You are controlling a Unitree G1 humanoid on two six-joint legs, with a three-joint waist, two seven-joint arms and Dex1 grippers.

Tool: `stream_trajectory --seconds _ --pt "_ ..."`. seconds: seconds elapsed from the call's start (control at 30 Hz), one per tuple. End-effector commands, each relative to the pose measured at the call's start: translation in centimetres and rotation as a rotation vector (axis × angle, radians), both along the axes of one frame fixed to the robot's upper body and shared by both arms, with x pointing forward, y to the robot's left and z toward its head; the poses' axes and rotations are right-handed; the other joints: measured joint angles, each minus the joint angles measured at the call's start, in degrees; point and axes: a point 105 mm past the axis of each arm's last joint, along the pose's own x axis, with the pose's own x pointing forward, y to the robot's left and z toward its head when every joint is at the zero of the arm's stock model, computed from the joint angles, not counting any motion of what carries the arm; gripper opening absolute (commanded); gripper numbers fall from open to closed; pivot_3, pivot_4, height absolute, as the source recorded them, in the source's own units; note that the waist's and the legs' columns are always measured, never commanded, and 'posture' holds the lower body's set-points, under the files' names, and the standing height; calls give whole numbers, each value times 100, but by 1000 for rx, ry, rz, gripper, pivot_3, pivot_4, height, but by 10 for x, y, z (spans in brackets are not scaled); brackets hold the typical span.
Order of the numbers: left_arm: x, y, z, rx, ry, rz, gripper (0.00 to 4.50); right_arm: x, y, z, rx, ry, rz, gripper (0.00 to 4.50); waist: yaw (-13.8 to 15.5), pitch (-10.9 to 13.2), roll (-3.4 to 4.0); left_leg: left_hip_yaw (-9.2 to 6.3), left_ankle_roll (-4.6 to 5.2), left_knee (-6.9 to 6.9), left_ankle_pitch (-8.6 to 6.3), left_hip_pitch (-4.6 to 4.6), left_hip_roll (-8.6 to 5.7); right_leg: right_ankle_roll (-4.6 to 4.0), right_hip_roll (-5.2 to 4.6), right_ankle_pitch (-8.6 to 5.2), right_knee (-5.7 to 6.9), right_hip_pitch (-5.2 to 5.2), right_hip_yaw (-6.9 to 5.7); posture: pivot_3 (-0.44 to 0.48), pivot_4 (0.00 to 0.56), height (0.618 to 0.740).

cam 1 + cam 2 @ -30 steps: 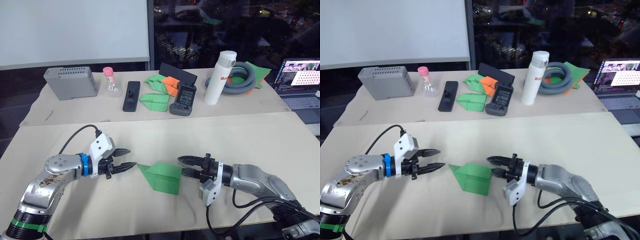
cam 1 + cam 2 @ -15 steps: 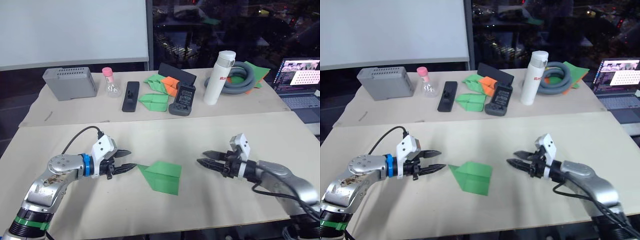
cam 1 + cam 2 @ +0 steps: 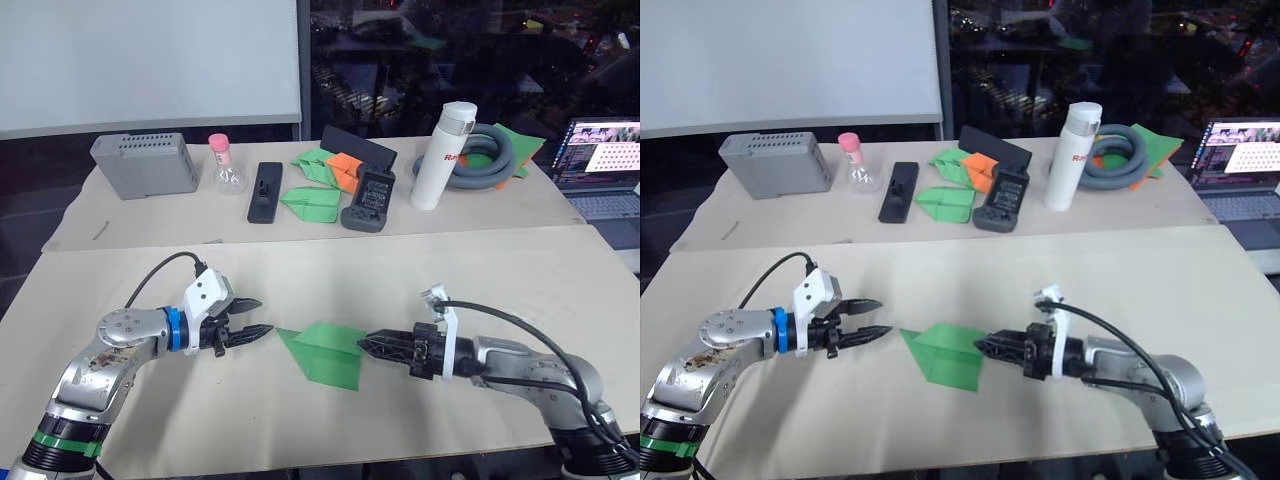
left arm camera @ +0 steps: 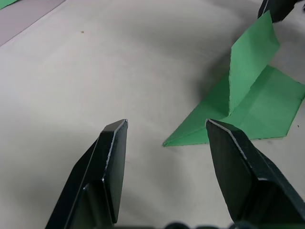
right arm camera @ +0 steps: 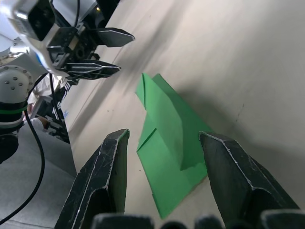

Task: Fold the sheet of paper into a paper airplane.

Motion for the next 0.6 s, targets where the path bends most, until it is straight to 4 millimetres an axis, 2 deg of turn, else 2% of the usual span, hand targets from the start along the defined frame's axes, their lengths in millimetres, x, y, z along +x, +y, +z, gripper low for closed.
stream_trajectory --seconds 0.03,0.13,0.3,0.4,0.53,0.6 --pt "0 -2 13 -11 -51 -11 2766 -3 6 5 7 -15 39 2615 -2 0 0 0 0 0 0 0 0 0 0 0 0 0 0 0 150 740" --pt "0 -1 13 -5 -53 -11 2766 -2 10 1 -2 -14 43 2615 -5 0 0 0 0 0 0 1 1 0 1 0 0 -1 -1 0 150 740" --pt "1 -2 14 -12 -58 -5 2814 5 14 -5 4 -19 8 1205 -10 0 0 0 -1 0 0 1 1 0 1 0 4 -2 0 0 150 740" --pt "0 -2 14 -12 -57 -4 2814 9 12 -3 8 -35 -11 110 -7 0 0 0 -1 0 1 1 0 0 0 0 9 -5 -1 0 150 740" --pt "0 -1 12 -9 -56 1 2814 15 11 7 14 -88 -22 46 -10 -1 -2 0 -2 0 1 4 0 0 0 0 8 -4 0 0 150 740" --pt "0 -1 12 -9 -56 2 2814 20 10 20 33 -148 -26 46 -11 -1 -2 0 -3 0 1 3 0 0 1 0 9 -6 0 0 150 740"
